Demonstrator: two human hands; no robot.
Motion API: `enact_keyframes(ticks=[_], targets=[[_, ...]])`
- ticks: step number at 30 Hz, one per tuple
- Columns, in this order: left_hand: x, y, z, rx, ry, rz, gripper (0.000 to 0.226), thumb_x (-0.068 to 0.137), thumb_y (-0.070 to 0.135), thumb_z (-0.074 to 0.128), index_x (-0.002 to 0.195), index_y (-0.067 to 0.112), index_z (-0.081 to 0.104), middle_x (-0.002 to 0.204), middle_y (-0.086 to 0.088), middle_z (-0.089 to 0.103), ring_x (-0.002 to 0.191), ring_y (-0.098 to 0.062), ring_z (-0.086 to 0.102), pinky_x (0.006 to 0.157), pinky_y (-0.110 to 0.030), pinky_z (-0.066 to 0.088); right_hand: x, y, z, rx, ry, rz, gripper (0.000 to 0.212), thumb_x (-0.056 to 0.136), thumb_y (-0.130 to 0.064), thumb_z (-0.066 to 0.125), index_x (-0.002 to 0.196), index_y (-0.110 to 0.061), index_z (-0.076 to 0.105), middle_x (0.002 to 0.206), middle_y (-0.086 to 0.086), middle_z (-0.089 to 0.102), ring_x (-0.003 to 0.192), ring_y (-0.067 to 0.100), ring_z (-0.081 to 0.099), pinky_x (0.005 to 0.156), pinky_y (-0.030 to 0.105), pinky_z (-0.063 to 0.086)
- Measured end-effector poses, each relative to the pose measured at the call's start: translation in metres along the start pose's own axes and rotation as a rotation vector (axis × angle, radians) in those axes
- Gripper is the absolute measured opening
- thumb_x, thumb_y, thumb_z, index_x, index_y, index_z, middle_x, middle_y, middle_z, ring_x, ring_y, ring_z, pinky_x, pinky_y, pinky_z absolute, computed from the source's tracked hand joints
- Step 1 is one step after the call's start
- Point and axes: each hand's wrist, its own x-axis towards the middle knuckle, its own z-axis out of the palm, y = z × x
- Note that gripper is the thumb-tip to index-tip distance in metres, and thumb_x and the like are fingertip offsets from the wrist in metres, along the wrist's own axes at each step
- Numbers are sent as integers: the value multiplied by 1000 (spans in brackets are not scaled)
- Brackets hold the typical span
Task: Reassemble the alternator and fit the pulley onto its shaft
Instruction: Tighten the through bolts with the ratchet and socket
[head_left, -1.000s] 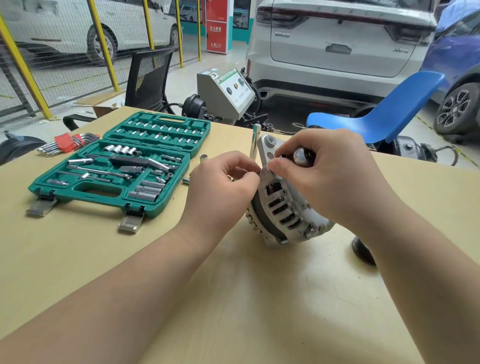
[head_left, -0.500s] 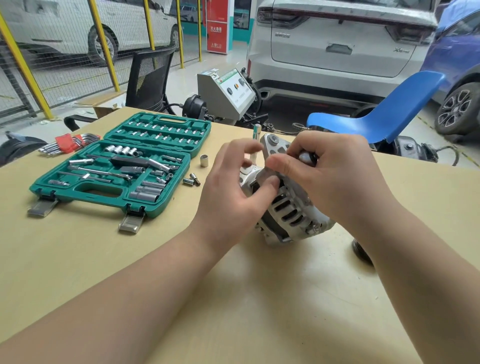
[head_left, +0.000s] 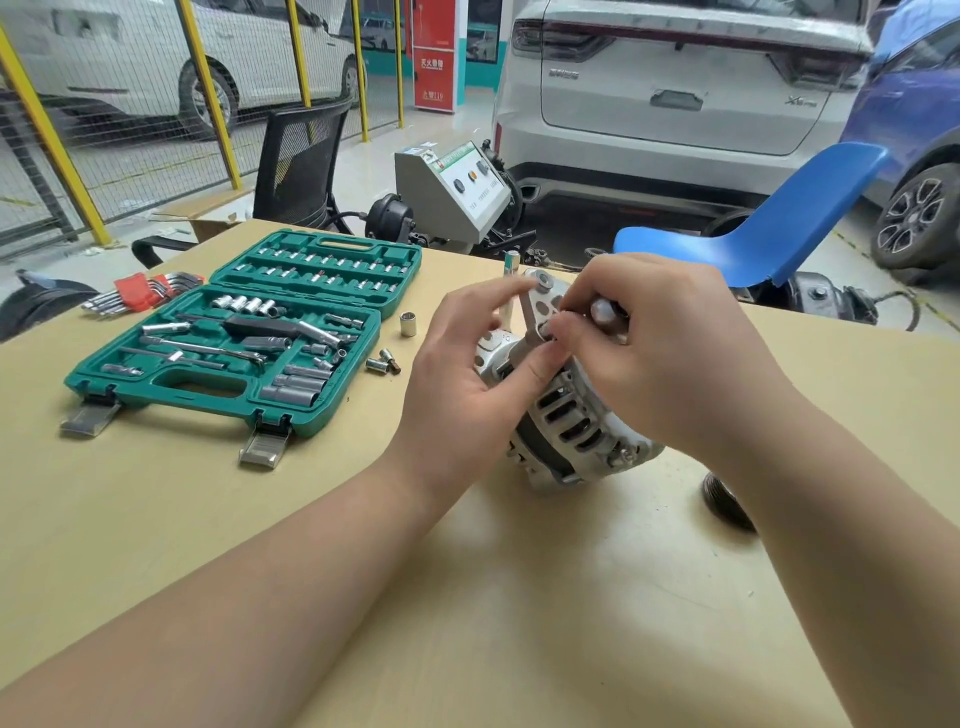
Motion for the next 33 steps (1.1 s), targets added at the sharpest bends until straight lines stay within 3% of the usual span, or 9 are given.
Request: enact_keyframes(ticks=[4,9,13,18,21,23,26,30,33], targets=[[2,-5,-1,-42,-70,-143,62,85,68,74,142,59,52,139,36,53,135,13,47,111,-32,47,2,-2,7,-31,38,20,41,96,-55,62,69,-26,51,65,-8,49,66,21,50,60,33,34],[3,-10,2,-181,-125,-184,66,90,58,76,150,50,51,153,18,55,148,-6,47,120,-52,45,1,6,-4,106,-38,36,17,91,-46,74,97,-31,70,77,-15,62,70,3,58,62,27,44],[1,-9,6,-264,-133,-188,63,93,44,77,151,42,51,153,14,56,148,-18,51,118,-56,46,2,2,-3,47,-27,33,15,94,-37,73,87,-23,73,79,-5,66,77,17,61,71,39,53],[5,-9,1,-73,-71,-32,58,93,43,76,147,42,57,153,12,49,149,-7,41,123,-45,40,5,-2,-2,45,-54,140,54,90,-72,53,78,-22,68,65,-6,59,64,10,56,57,31,42],[8,-7,1,-40,-68,35,42,89,42,81,130,45,71,158,17,41,150,-6,38,121,-20,32,9,13,-19,142,-5,220,44,94,-62,57,76,-24,68,57,-9,61,54,5,56,49,18,36],[8,-7,2,-59,-72,35,29,89,40,83,117,43,77,156,19,43,147,-9,41,122,-26,35,12,30,-30,157,35,294,26,90,-47,59,79,-27,71,58,-16,63,53,2,57,50,21,39],[10,-8,6,-101,-41,38,18,90,34,85,106,39,80,152,16,49,145,-12,45,123,-43,40,12,62,-28,110,22,401,21,86,-30,57,99,-33,73,66,-16,65,60,-1,58,51,16,40],[9,-9,9,-129,-16,49,17,91,34,82,107,39,78,147,11,54,141,-19,51,120,-47,44,6,105,-3,-134,-186,495,41,93,-14,58,131,-19,70,120,6,70,98,22,57,83,27,40],[9,-11,9,-115,-31,73,16,94,32,80,110,34,78,146,5,55,140,-18,54,120,-40,45,1,126,8,-126,-252,562,38,96,-19,67,133,-15,69,121,10,70,88,25,72,75,35,58]])
